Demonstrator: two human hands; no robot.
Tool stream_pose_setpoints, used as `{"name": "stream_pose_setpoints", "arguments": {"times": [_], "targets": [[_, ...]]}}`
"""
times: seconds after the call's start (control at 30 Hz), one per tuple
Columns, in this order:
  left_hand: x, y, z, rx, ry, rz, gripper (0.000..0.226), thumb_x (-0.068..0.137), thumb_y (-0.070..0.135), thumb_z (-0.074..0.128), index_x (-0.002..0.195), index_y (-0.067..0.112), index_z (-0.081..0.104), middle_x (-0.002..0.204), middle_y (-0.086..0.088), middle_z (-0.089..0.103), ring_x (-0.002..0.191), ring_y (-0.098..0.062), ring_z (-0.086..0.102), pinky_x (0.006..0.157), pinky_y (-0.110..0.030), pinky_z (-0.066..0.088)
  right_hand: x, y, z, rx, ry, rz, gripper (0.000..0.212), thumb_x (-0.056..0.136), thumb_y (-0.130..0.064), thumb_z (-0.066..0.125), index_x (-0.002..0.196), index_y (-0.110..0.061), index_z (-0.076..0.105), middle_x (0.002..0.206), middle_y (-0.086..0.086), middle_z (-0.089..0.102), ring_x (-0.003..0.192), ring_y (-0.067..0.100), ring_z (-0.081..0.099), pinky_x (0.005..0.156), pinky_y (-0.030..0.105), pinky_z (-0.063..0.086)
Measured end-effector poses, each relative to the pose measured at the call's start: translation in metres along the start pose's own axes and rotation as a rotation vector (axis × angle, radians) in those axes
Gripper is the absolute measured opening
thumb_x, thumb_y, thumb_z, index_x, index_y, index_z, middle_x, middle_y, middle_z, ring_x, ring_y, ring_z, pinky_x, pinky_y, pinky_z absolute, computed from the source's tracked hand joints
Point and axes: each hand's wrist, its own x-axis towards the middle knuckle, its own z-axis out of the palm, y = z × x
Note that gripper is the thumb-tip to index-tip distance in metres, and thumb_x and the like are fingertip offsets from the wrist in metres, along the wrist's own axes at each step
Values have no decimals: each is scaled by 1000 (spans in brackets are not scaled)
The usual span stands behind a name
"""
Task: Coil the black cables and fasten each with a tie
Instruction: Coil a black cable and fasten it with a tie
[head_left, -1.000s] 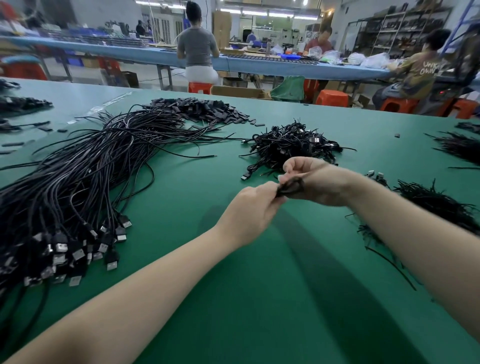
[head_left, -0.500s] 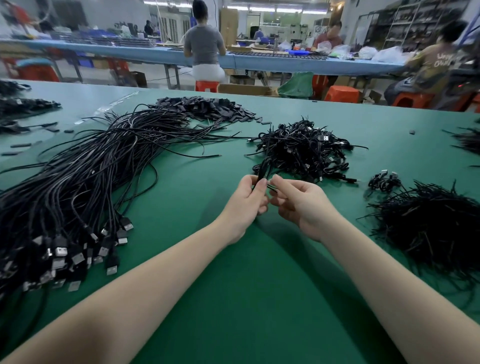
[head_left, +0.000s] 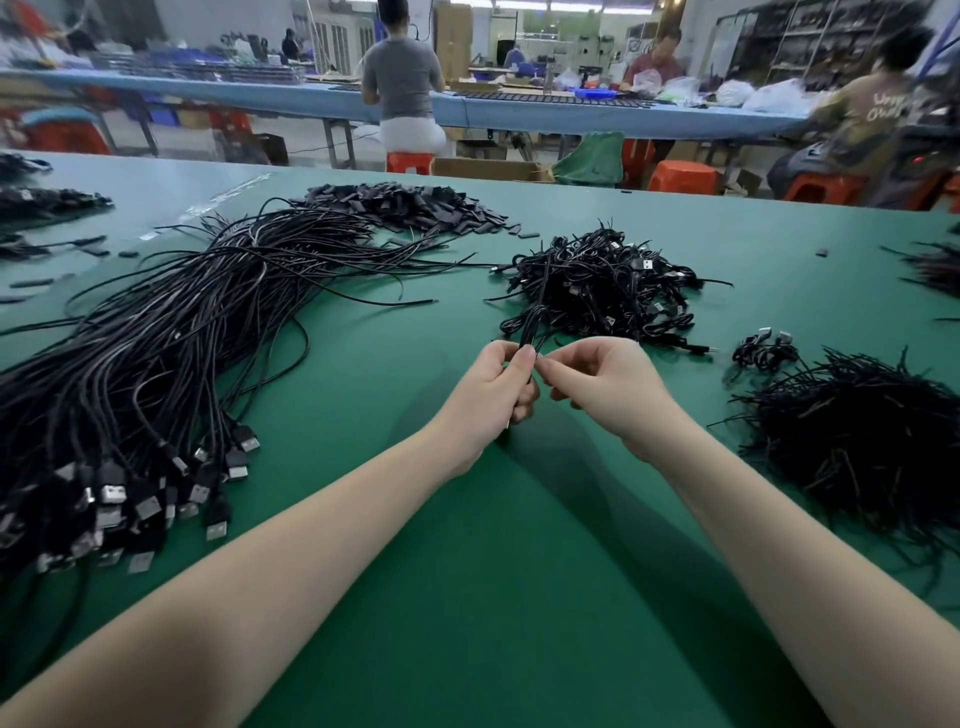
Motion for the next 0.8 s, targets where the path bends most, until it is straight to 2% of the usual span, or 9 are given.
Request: {"name": "stream_pose_setpoints", "arguments": {"times": [0.1,0.17,0.27,0.33,0.4,0.5,0.6,0.67,0.8], "targets": [[0,12,3,146,23,-74,31,102,35,40,78,17,47,53,9,51,48,-9,40,48,-19,31,-1,-4,-1,-339,138,-219,11,85,-22,68,75,-18,70,66,-12,64,60,-2,56,59,10,41],[1,24,3,185,-6,-241,36,101,40,42,72,19,47,51,8,55,45,-9,46,45,-17,31,-6,-5,-2,-537,159,-381,9,87,-17,64,81,-11,69,76,-2,65,70,13,61,68,25,48],[0,48,-14,1,-167,-616,37,95,49,48,68,23,52,54,10,59,42,-5,54,42,-13,33,-12,-5,-2,-823,260,-814,8,83,-1,62,75,1,62,77,18,62,73,37,64,61,39,51],[-1,63,-29,-132,-298,-667,45,92,49,49,58,22,60,58,9,62,45,-3,57,43,-13,37,-14,-7,-1,-758,234,-918,6,81,6,61,75,5,61,85,23,63,93,38,68,67,38,52],[-1,73,-35,-185,-362,-575,45,88,50,49,63,21,72,61,10,62,47,-3,55,49,-17,38,-13,-13,-2,-498,231,-810,6,82,6,62,78,3,59,87,17,62,106,27,65,75,28,48],[-4,77,-26,42,-257,-236,26,84,43,56,88,30,78,78,14,58,68,-8,50,59,-22,38,-6,-17,-9,-239,284,-586,15,83,-2,65,76,-13,56,73,-3,56,74,5,61,64,13,42],[-3,68,-16,294,-135,139,32,89,16,55,93,43,73,105,18,62,94,-1,58,80,-17,46,-5,-17,-9,-39,219,-418,21,88,-10,64,73,-22,54,73,1,64,68,19,65,59,35,50],[-4,67,-14,308,-99,207,43,90,2,51,97,39,70,108,11,68,97,-9,65,88,-17,48,-6,-18,-6,46,180,-351,21,89,-10,64,74,-23,58,75,-1,68,76,20,70,68,42,56],[-5,70,-20,309,-69,120,49,88,-1,44,97,39,71,105,16,71,90,-2,67,71,-17,51,-6,-18,-7,35,107,-307,19,90,-9,63,79,-24,63,74,-9,69,74,5,70,65,25,53]]}}
